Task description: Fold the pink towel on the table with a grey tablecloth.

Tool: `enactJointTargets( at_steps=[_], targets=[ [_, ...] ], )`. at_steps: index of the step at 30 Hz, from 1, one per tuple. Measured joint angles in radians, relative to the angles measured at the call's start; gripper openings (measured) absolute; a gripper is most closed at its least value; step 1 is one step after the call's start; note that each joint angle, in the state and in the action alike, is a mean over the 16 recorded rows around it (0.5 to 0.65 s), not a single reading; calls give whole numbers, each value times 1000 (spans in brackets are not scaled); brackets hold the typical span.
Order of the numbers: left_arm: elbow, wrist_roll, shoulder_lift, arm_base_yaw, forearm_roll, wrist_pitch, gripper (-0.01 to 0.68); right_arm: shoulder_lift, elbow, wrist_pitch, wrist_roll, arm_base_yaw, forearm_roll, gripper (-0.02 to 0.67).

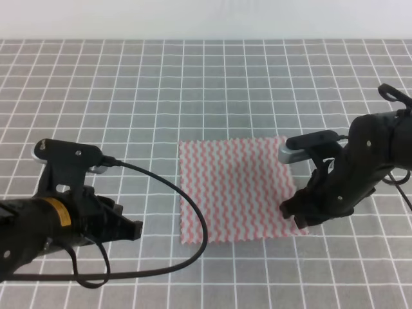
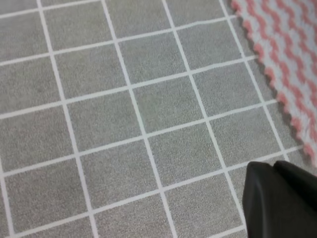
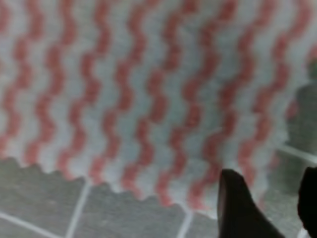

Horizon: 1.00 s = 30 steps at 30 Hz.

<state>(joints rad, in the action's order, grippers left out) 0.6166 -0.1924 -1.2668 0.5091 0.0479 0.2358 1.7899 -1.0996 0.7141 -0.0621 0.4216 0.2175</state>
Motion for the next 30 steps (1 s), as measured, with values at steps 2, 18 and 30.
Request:
enactJointTargets(
  at_steps=[2,18,30],
  targets=[
    [0,0,1,0,1,5,0,2,-4,5,18,0,-14,258],
    [0,3,3,0,1,10,0,15,-9,10,42,1,-16,238],
    [-1,3,4,0,1,8,0,8,-8,12,41,0,-15,214]
  ],
)
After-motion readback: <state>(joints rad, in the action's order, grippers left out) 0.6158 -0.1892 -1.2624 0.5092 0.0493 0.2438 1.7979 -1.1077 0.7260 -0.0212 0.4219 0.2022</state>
